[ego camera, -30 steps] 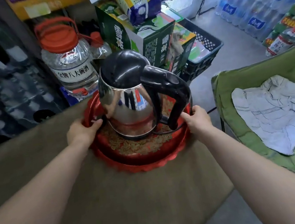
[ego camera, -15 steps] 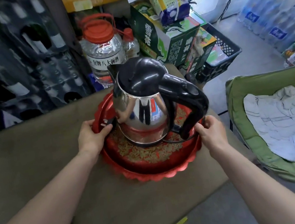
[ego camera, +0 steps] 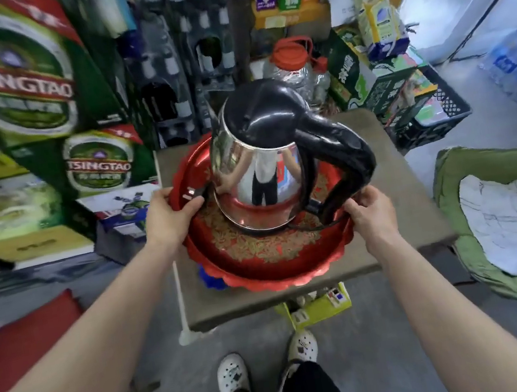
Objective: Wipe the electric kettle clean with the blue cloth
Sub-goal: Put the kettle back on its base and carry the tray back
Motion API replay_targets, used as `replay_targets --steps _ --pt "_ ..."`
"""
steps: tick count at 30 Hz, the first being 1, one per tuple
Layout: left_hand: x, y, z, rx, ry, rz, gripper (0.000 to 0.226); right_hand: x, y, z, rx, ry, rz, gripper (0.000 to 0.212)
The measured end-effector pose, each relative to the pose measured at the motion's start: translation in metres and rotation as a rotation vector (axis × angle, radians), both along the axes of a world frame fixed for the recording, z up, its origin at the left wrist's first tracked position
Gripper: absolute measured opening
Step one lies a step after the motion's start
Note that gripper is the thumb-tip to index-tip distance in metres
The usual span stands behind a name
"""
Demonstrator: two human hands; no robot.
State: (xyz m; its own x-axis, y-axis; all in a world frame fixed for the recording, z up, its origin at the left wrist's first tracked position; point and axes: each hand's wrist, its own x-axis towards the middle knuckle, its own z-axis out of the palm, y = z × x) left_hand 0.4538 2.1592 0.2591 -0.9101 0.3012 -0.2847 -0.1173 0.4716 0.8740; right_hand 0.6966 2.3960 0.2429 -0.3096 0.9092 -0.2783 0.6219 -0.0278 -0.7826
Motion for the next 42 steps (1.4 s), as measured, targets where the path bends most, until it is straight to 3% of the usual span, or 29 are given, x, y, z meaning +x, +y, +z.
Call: replay_targets --steps 3,6,11,15,22,25,31,34,39,42 --pt "0.009 -0.063 0.012 0.004 0.007 0.091 0.04 -0.017 -0.056 0.028 -0.027 -0.007 0.079 0.023" --pt "0.022 -0.122 0.02 -0.03 0.04 0.196 0.048 -0.029 -0.101 0.04 -0.024 -0.018 0.152 0.009" --pt "0.058 -0.218 0.027 -0.097 0.077 0.379 0.046 -0.045 -0.159 0.046 -0.054 -0.005 0.362 0.017" --pt "0.091 -0.281 0.032 -0.113 0.07 0.524 0.049 -0.062 -0.202 0.051 -0.019 -0.01 0.533 0.011" --pt "0.141 -0.429 0.031 -0.061 0.012 0.8 0.051 -0.105 -0.324 0.05 0.004 0.011 0.85 0.041" --pt "0.149 -0.494 0.035 -0.031 0.018 0.89 0.052 -0.129 -0.389 0.054 0.038 -0.007 0.973 0.032" --pt "0.142 -0.639 0.046 -0.012 0.03 1.0 0.059 -0.171 -0.541 0.057 0.042 0.032 1.049 0.022" --pt "0.132 -0.707 0.058 0.0 0.067 1.028 0.05 -0.188 -0.618 0.055 -0.002 0.05 1.064 0.021" --pt "0.107 -0.815 0.064 0.046 0.04 1.09 0.044 -0.234 -0.732 0.044 -0.056 0.075 1.115 0.041" --pt "0.085 -0.878 0.064 0.046 0.044 1.138 0.047 -0.269 -0.8 0.044 -0.049 0.088 1.162 0.032"
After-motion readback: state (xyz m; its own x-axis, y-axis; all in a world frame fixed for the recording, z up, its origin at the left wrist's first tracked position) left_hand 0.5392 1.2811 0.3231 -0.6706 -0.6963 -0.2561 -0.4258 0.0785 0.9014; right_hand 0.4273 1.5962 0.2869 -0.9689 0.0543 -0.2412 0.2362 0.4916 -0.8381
